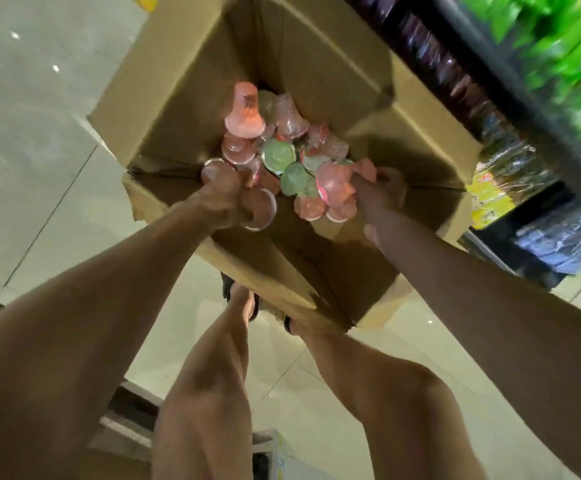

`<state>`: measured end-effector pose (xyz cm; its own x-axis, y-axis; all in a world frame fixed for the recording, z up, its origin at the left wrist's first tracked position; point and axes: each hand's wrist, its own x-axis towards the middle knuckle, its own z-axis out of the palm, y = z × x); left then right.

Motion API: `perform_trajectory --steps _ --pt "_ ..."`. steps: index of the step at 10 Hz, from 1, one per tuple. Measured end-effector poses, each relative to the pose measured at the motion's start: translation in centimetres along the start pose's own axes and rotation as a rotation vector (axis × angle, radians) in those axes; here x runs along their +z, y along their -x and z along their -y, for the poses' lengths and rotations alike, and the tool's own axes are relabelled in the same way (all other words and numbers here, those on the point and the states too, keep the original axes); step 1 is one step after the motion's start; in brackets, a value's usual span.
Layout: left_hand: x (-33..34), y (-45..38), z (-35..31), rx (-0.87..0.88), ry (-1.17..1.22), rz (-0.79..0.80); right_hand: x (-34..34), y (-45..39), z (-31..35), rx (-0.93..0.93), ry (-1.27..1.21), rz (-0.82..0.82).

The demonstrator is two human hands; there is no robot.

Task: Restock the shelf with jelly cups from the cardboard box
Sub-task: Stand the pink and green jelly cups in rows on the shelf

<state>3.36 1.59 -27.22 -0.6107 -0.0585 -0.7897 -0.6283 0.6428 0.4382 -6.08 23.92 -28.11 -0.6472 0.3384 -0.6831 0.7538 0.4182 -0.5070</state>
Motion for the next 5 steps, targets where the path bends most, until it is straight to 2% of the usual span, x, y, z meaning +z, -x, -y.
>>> perform_trajectory --steps 1,2,4,5 --pt "-4.8 5.3 -2.3 0.066 0.118 -0.026 -1.7 4.5 4.3 -0.185 0.055 0.077" --pt "-8.6 9.6 -4.1 0.070 0.020 -0.077 -3.7 9.1 8.9 -0.408 0.075 0.172" --pt "-15.9 19.2 -8.8 0.134 0.079 -0.308 -9.3 17.4 18.1 -0.718 0.144 0.411" --pt "-19.3 24.4 -11.6 0.194 0.067 -0.419 -12.6 21.9 22.0 -0.828 0.211 0.456"
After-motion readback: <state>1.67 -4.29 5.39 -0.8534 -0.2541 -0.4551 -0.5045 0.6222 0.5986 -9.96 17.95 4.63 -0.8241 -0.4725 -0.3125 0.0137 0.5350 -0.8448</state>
